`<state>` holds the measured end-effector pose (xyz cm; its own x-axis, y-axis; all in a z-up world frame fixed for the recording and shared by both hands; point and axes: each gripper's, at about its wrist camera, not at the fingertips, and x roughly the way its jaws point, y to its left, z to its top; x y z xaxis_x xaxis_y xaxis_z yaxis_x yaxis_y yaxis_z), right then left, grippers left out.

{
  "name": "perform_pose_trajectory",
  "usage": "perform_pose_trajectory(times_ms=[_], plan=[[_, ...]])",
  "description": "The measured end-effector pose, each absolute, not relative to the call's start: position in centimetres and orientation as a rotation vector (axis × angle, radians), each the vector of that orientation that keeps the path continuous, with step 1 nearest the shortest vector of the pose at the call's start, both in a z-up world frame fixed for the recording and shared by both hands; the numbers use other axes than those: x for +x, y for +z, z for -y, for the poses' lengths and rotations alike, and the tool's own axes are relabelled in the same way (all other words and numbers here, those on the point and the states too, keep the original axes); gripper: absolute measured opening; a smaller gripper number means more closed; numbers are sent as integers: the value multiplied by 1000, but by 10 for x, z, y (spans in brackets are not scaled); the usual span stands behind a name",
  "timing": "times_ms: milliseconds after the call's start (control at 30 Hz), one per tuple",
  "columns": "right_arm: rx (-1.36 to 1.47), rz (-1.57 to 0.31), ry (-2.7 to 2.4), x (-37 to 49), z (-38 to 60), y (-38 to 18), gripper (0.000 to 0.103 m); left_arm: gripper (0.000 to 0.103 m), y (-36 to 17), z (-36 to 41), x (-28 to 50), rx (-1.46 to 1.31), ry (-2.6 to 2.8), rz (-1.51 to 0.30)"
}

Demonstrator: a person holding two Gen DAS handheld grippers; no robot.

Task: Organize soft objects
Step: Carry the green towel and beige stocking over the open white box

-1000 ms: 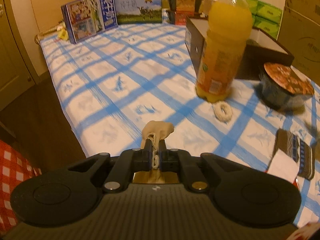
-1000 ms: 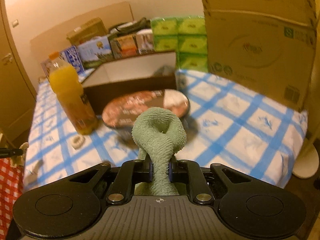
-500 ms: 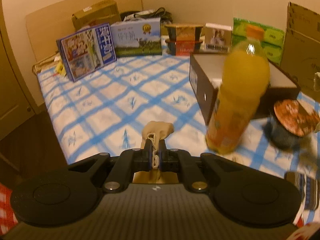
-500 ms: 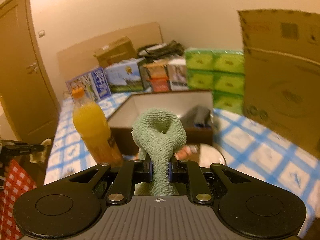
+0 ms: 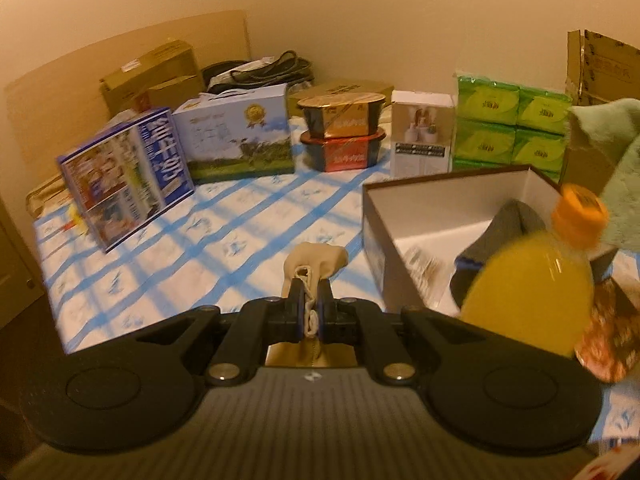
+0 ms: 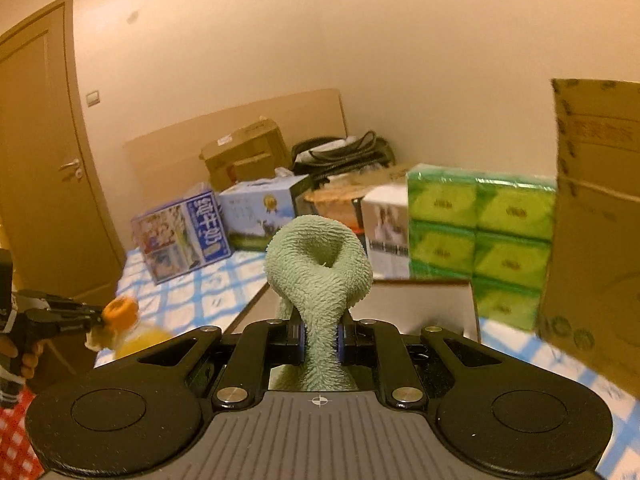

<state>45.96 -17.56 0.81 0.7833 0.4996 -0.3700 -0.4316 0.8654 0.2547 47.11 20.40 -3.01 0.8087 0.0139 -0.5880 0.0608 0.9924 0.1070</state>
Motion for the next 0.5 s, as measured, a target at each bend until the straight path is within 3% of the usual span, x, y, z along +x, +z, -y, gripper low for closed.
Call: perform_pose_trajectory(times_ms=[500], plan=[[118,-503,486,582,120,-39,14,6,-57,-151,602,173,-246,-641]])
